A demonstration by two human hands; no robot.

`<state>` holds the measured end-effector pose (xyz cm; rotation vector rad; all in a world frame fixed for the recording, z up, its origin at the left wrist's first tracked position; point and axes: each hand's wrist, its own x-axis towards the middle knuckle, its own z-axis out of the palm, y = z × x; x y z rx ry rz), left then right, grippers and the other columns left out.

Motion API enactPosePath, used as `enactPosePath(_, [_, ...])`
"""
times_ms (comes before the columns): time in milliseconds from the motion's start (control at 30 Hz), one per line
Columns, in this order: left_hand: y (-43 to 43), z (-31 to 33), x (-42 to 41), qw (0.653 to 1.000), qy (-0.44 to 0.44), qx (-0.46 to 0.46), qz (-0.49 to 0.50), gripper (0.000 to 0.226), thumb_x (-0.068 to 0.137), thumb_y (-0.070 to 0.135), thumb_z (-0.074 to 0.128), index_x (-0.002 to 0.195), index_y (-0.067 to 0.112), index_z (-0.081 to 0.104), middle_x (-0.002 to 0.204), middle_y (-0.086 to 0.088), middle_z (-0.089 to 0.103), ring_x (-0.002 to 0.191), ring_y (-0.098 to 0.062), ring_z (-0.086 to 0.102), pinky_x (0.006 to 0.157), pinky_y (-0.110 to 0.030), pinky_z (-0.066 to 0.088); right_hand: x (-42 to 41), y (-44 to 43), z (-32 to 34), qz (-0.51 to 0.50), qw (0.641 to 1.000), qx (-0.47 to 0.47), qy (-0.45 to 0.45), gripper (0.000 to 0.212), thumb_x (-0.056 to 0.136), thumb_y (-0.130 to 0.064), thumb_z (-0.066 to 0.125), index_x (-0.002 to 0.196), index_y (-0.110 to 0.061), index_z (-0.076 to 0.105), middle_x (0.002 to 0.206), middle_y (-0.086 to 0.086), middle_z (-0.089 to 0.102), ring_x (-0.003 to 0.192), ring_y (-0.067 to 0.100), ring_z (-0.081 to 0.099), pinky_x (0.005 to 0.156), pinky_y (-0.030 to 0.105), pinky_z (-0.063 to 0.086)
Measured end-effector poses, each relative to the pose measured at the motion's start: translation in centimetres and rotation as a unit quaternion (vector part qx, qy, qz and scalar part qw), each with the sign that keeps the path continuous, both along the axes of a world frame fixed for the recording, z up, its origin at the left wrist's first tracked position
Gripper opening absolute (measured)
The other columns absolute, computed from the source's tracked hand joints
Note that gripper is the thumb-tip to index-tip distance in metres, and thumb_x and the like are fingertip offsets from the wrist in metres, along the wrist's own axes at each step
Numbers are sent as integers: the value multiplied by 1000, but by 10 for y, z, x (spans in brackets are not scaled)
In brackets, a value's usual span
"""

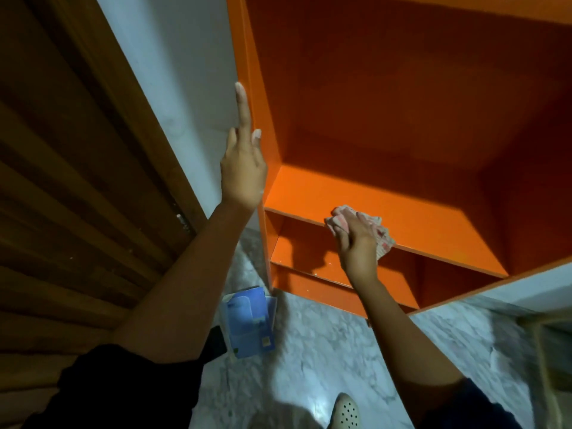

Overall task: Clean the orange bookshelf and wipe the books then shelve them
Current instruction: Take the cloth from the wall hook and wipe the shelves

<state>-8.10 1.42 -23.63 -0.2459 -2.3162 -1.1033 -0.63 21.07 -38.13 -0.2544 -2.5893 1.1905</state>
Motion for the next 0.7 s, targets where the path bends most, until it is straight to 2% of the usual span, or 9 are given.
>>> enactPosePath(67, [0,-2,-2,1000,4,1,8,67,101,36,26,120,66,-31,139,-14,44,103,-24,59,78,-29,51,-6,-15,3,58,998,17,1,39,93,-9,55,132,-13,55,138,12,52,137,34,34,114,43,14])
enactPosePath(233, [-1,-5,-5,1000,5,18,8,58,99,43,21,120,69,-27,145,-8,40,114,-20,54,83,-26,47,-26,-41,4,126,991,39,0,43,90,-3,56,131,-13,55,140,10,51,137,34,34,111,35,12])
enactPosePath(367, [-2,-10,-10,999,34,16,6,65,102,28,30,128,65,-17,146,-11,37,122,-14,36,92,-14,36,-45,-63,8,173,983,53,6,40,91,-3,56,129,-12,57,139,11,51,137,34,36,111,35,16])
enactPosePath(433, [-3,-11,-12,998,51,21,-4,63,102,24,32,134,58,-11,146,-11,37,120,-15,38,93,-9,33,-53,-76,8,189,980,52,10,37,92,-4,54,128,-12,58,139,11,51,137,33,35,109,28,14])
enactPosePath(533, [-5,-11,-13,998,48,30,-20,56,102,20,35,146,34,3,141,-15,43,111,-18,48,87,-4,36,-58,-90,8,198,980,12,7,32,92,-5,55,123,-9,62,133,6,55,135,22,35,105,6,8])
enactPosePath(567, [-5,-11,-12,998,42,31,-22,55,102,19,35,149,24,7,140,-16,45,105,-19,52,84,-6,38,-58,-92,8,202,979,11,9,28,92,-5,55,117,-8,66,126,4,58,131,20,38,109,9,9])
enactPosePath(633, [-6,-11,-13,998,36,37,-27,54,101,19,36,149,12,13,130,-21,52,88,-22,54,72,-7,38,-58,-93,4,214,977,15,23,20,90,-10,56,101,-12,72,114,8,67,123,27,50,114,28,20])
enactPosePath(667, [-6,-11,-14,998,37,41,-30,54,101,19,36,149,11,14,124,-24,55,85,-25,53,67,-7,35,-56,-92,6,222,975,19,18,19,88,-12,56,98,-13,72,111,10,68,118,26,54,109,26,26])
enactPosePath(700, [-6,-11,-13,998,39,45,-32,53,101,18,36,149,10,14,122,-26,55,86,-28,52,63,-8,34,-55,-90,6,235,971,31,15,19,88,-13,55,97,-12,72,109,10,67,111,21,56,101,17,29])
